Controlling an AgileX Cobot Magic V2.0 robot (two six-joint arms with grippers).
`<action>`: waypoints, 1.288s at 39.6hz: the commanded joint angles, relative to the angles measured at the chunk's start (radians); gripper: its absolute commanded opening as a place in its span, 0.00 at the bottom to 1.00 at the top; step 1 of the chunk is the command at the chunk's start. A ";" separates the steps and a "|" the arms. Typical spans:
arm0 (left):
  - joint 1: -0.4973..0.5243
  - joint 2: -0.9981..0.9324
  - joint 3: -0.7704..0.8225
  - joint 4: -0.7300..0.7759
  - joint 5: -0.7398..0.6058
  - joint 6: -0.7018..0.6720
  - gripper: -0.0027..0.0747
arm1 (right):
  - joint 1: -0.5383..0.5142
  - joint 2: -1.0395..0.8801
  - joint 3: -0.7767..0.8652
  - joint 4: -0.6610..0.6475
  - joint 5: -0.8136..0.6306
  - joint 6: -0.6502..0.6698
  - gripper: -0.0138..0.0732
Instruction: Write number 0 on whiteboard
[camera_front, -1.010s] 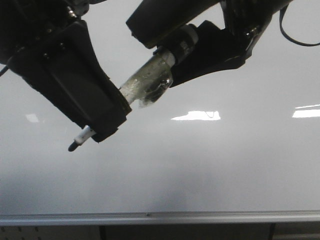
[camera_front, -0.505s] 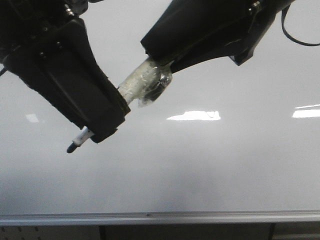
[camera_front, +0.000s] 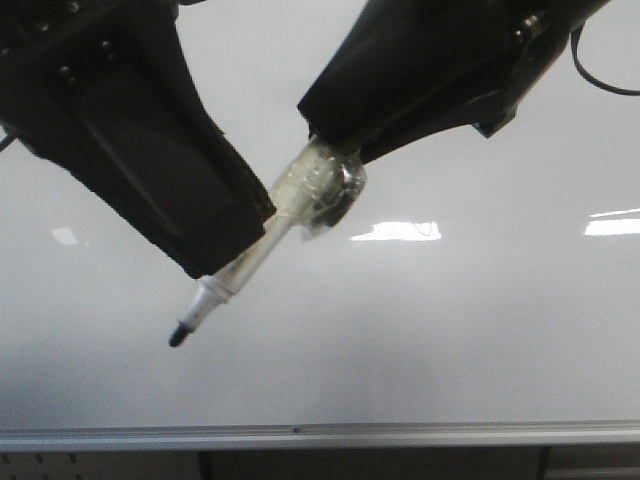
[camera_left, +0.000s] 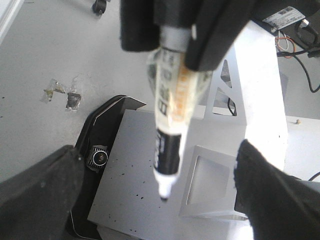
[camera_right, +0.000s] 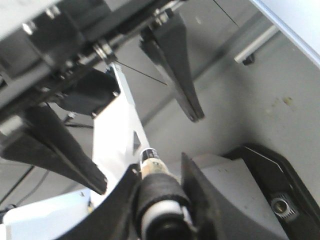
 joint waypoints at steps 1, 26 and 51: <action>-0.008 -0.039 -0.028 -0.060 0.045 -0.007 0.82 | -0.001 -0.033 -0.063 -0.071 0.091 0.074 0.09; -0.008 -0.039 -0.028 -0.060 0.044 -0.007 0.56 | -0.001 -0.127 -0.398 -0.922 -0.108 0.727 0.09; -0.008 -0.039 -0.028 -0.060 0.044 -0.007 0.01 | -0.082 0.041 -0.745 -0.937 -0.054 0.773 0.09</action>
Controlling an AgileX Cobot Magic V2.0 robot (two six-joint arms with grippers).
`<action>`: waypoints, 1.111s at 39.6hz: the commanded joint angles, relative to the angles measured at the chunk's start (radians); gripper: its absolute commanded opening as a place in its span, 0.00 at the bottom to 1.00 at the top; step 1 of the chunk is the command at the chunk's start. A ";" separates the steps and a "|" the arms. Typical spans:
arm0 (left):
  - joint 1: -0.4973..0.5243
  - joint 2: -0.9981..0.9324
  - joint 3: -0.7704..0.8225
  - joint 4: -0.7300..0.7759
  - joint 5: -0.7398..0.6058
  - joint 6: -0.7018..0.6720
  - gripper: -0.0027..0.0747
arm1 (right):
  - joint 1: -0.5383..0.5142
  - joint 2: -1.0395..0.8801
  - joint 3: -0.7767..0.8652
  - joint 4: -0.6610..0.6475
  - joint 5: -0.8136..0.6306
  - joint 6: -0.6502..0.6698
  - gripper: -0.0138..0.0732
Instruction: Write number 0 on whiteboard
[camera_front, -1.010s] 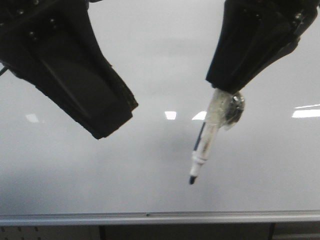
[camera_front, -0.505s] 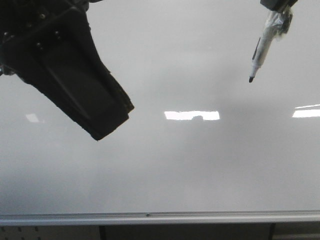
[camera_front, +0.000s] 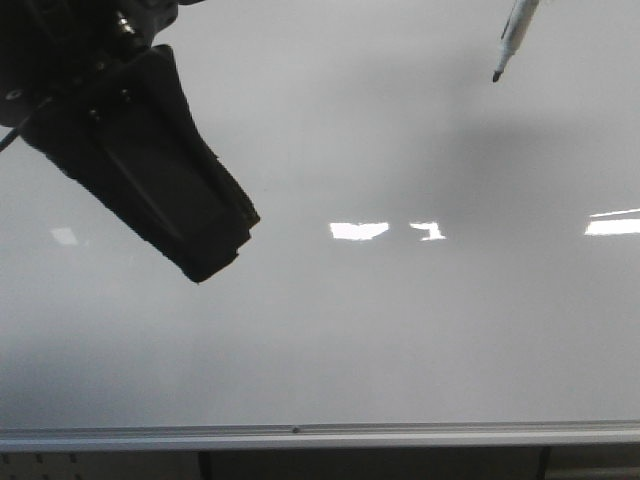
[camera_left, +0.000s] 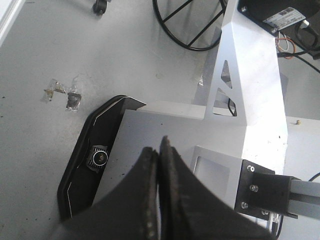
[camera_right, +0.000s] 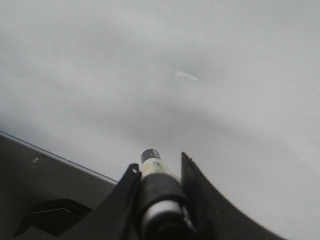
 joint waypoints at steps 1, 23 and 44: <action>-0.008 -0.039 -0.028 -0.060 0.044 -0.007 0.01 | -0.006 0.022 -0.112 -0.005 -0.011 0.004 0.09; -0.008 -0.039 -0.028 -0.060 0.044 -0.007 0.01 | -0.006 0.192 -0.317 -0.005 -0.054 0.004 0.09; -0.008 -0.039 -0.028 -0.060 0.044 -0.007 0.01 | -0.006 0.225 -0.317 -0.005 -0.105 0.004 0.09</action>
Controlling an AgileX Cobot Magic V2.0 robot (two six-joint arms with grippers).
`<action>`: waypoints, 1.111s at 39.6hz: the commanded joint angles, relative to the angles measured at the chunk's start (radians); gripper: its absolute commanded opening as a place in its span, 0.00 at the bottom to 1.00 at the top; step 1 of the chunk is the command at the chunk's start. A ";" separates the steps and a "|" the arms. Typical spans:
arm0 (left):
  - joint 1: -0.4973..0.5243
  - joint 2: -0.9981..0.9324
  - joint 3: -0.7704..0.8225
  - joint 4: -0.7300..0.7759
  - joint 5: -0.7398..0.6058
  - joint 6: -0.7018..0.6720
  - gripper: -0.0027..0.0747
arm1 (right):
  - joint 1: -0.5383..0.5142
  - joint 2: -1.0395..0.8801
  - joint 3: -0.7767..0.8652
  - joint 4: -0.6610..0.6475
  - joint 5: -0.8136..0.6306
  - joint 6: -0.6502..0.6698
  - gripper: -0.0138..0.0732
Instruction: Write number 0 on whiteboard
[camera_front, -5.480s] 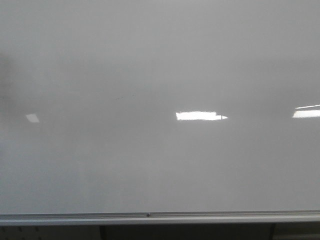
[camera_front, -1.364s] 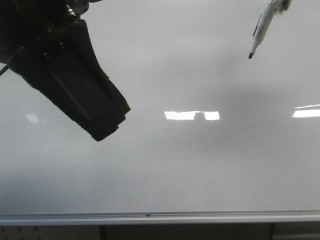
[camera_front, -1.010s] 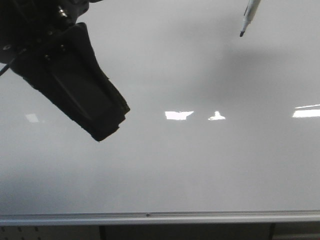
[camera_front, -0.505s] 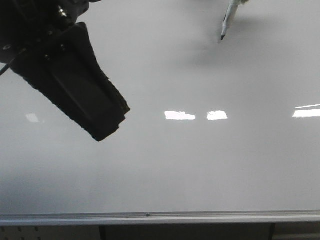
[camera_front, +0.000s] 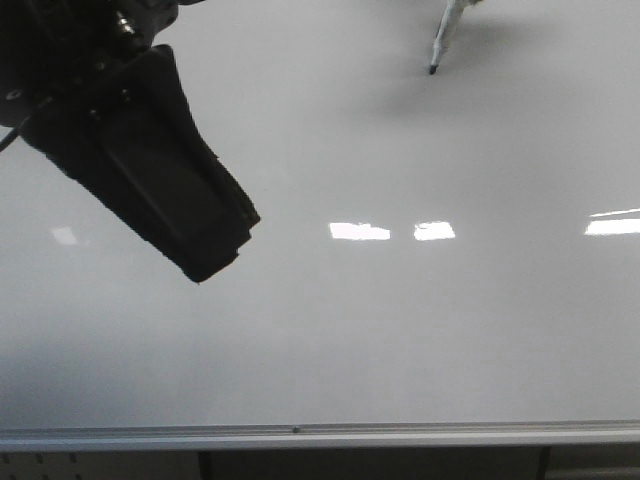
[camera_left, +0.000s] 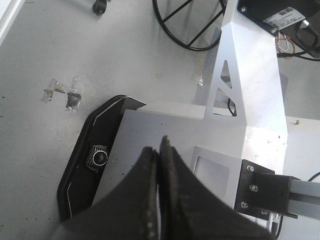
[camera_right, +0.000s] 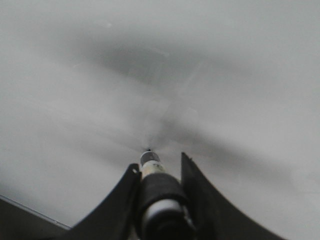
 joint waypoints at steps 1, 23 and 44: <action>-0.008 -0.039 -0.028 -0.060 0.044 -0.005 0.01 | -0.006 -0.035 -0.033 -0.005 -0.066 0.002 0.09; -0.008 -0.039 -0.028 -0.060 0.044 -0.005 0.01 | -0.006 0.020 -0.031 -0.037 -0.016 0.001 0.09; -0.008 -0.039 -0.028 -0.060 0.044 -0.005 0.01 | -0.008 0.005 -0.032 -0.165 -0.062 0.002 0.09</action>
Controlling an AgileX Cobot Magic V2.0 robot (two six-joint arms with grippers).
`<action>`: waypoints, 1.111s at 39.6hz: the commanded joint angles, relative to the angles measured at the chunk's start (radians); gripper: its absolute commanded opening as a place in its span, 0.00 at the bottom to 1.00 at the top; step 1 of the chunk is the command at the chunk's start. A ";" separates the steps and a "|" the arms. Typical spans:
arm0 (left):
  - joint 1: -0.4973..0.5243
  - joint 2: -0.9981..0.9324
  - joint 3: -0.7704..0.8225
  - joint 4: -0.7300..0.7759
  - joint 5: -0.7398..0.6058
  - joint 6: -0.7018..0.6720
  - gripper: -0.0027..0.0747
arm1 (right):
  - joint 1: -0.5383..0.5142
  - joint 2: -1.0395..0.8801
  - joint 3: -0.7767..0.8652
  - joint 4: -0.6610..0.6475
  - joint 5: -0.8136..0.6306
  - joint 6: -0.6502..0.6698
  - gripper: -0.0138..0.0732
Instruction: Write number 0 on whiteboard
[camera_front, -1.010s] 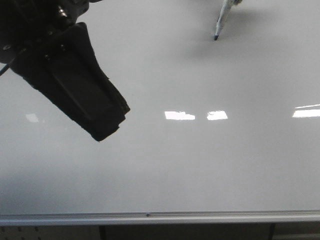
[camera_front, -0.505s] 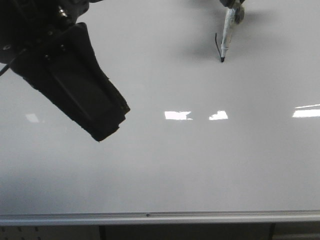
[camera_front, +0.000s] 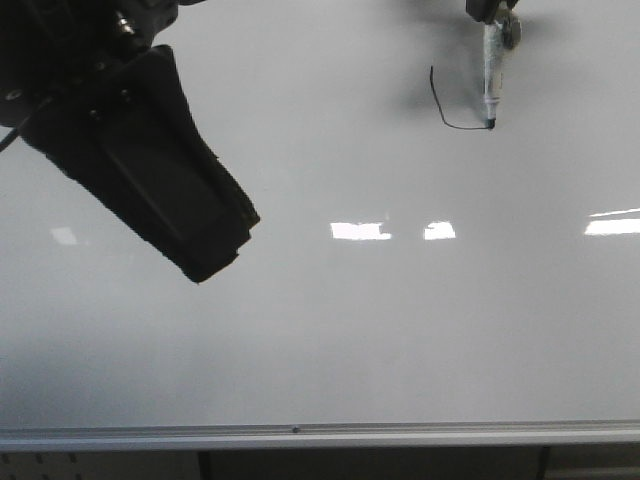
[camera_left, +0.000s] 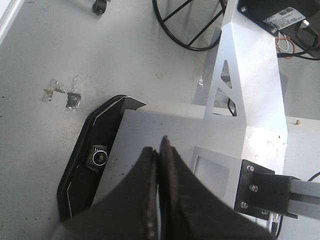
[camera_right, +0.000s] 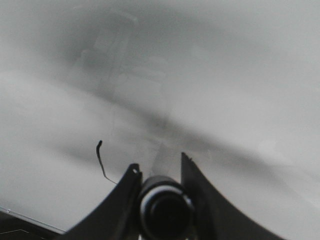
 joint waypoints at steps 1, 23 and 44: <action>-0.008 -0.039 -0.028 -0.060 0.044 -0.005 0.01 | -0.010 -0.069 -0.031 -0.042 -0.091 -0.002 0.09; -0.008 -0.039 -0.028 -0.060 0.044 -0.005 0.01 | -0.021 -0.098 -0.031 -0.040 -0.248 0.030 0.09; -0.008 -0.039 -0.028 -0.060 0.044 -0.005 0.01 | 0.018 -0.095 -0.031 0.012 -0.373 0.030 0.09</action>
